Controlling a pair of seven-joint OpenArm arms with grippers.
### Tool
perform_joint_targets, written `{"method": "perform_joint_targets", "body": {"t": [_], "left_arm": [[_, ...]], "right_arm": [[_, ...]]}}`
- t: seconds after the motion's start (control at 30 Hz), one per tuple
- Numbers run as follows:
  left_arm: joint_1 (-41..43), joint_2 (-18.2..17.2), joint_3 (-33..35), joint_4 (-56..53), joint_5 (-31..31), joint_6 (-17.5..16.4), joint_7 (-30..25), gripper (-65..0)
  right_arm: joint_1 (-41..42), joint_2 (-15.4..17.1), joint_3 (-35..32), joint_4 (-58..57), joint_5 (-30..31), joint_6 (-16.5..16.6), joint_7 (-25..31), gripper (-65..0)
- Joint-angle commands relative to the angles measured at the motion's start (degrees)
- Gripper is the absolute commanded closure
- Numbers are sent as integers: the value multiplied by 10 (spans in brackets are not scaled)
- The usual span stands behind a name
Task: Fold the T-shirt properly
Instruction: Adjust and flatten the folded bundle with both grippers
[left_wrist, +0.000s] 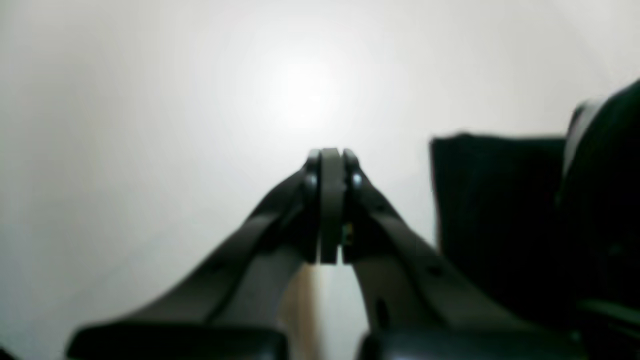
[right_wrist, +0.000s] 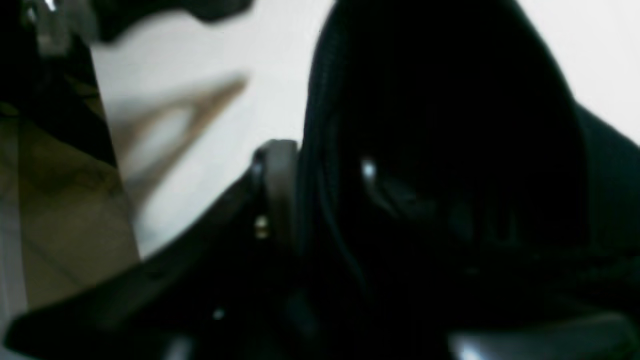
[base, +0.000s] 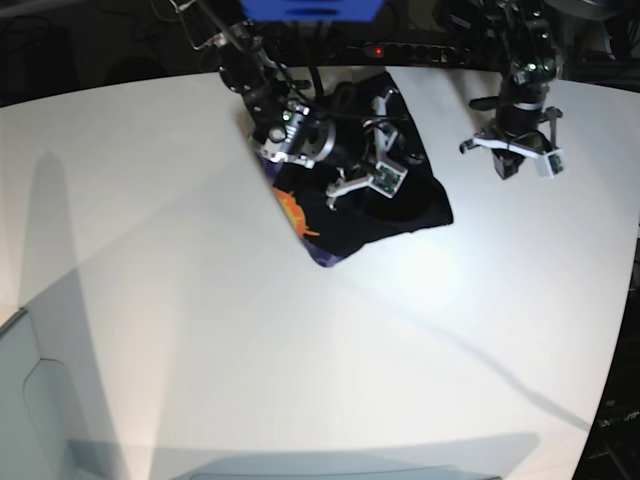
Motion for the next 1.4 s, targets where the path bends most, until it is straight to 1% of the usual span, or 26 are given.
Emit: {"method": "perform_joint_targets", "body": {"t": [0.0,0.07,0.17,0.27,0.37,0.47,0.63,0.73,0.8,0.87,1.03,1.13,1.2,1.27,1.3,1.37], "left_arm": [[4,-3,-14,11,-3,-2,-10,0],[4,-3,-36,12,-4,-2,-10,0],[4,-3,-66,13,-5,-2,-10,0],[2,-3,-85,13,-5,-2,-10,0],[-1,-3,-97,14,-5,-3,-10,0],[-2,-4,-97,14,-5,-3,-10,0],[-3,-4,-98,14,-5,-3,-10,0],[-5,-4,-98,14,-5,-3,-10,0],[-13,-4,-98,14,-5,-3,-10,0],[-13,-4,-98,14,-5,-3,-10,0],[-14,-4,-106,15,-5,-3,-10,0],[-14,-5,-106,22,-5,-3,-10,0],[-13,-14,-112,31,-6,-3,-10,0],[-13,-14,-115,34,-6,-3,-10,0],[-13,-15,-115,37,-6,-3,-10,0],[-12,-15,-121,40,-6,-3,-10,0]], "right_arm": [[4,-7,-3,13,11,6,15,-229],[2,-8,-3,29,11,6,14,-279],[-7,-8,-1,69,11,6,15,-320],[-13,-5,0,119,11,6,14,-321],[-26,7,6,178,11,6,14,-324],[-38,5,42,219,11,6,13,-325],[-40,6,113,221,11,6,12,-325],[-41,7,140,213,11,6,12,-325],[-43,21,144,194,11,6,12,-325],[-52,38,130,171,11,6,13,-325],[-94,60,75,162,11,6,15,-325],[-100,89,16,159,11,6,14,-326],[-102,113,-36,160,11,6,15,-326],[-101,129,-74,166,11,6,16,-326],[-100,134,-79,176,11,6,16,-326],[-102,133,-77,195,11,6,16,-326]]}}
